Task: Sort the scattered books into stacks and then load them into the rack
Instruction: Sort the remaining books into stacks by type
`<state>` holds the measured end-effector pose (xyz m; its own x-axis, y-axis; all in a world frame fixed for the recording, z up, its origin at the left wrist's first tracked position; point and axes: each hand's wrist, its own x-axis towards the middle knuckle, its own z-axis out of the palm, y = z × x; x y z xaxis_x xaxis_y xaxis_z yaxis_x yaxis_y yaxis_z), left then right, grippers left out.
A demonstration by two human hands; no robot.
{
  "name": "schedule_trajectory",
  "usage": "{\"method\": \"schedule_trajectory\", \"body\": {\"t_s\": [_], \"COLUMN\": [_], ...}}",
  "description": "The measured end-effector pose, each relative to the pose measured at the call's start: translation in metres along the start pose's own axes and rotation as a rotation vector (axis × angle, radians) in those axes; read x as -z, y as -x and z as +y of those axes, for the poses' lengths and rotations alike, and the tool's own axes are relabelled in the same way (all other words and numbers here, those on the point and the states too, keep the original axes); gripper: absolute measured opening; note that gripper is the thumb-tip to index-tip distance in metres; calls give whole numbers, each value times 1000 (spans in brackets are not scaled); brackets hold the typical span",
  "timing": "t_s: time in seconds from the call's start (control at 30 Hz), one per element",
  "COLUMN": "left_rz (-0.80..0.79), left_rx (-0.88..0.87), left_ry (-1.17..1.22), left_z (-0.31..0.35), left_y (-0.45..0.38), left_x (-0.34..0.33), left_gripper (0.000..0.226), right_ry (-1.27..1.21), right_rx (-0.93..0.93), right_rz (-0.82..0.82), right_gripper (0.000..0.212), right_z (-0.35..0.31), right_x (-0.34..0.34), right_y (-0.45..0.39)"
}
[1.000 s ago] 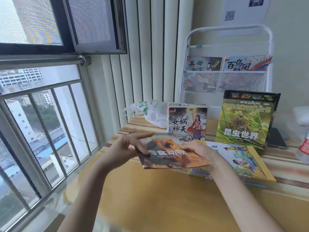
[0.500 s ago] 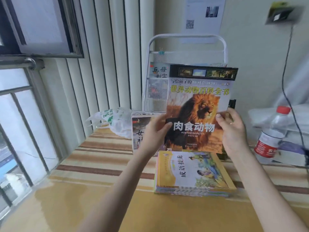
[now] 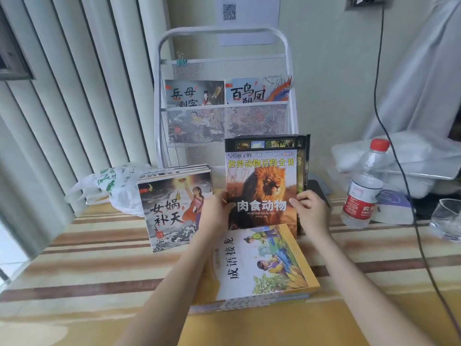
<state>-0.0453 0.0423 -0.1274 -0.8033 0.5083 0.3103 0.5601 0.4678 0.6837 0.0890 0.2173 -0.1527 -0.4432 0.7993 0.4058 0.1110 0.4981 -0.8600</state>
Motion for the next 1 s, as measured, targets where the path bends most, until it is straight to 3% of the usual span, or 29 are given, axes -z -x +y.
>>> {"method": "schedule_trajectory", "body": {"t_s": [0.17, 0.33, 0.57, 0.7, 0.77, 0.83, 1.0], "left_rz": [-49, -112, -346, -439, -353, -175, 256], "left_rx": [-8, 52, 115, 87, -8, -45, 188], "left_ry": [-125, -24, 105, -49, -114, -91, 240], "left_z": [4, 6, 5, -2, -6, -7, -10], "left_y": [-4, -7, -8, 0, 14, 40, 140], "left_x": [-11, -21, -25, -12, 6, 28, 63], "left_gripper": [26, 43, 47, 46, 34, 31, 40], "right_ry": [70, 27, -5, -31, -29, 99, 308], "right_rx": [19, -150, -236, -299, -307, -189, 270], "right_rz": [150, 43, -134, -115, -127, -260, -473], "right_gripper": [11, 42, 39, 44, 41, 31, 19], "right_z": [1, 9, 5, -5, -15, -22, -52], "right_x": [1, 5, 6, 14, 25, 35, 20], "right_y": [-2, -8, -6, 13, 32, 52, 60]}}
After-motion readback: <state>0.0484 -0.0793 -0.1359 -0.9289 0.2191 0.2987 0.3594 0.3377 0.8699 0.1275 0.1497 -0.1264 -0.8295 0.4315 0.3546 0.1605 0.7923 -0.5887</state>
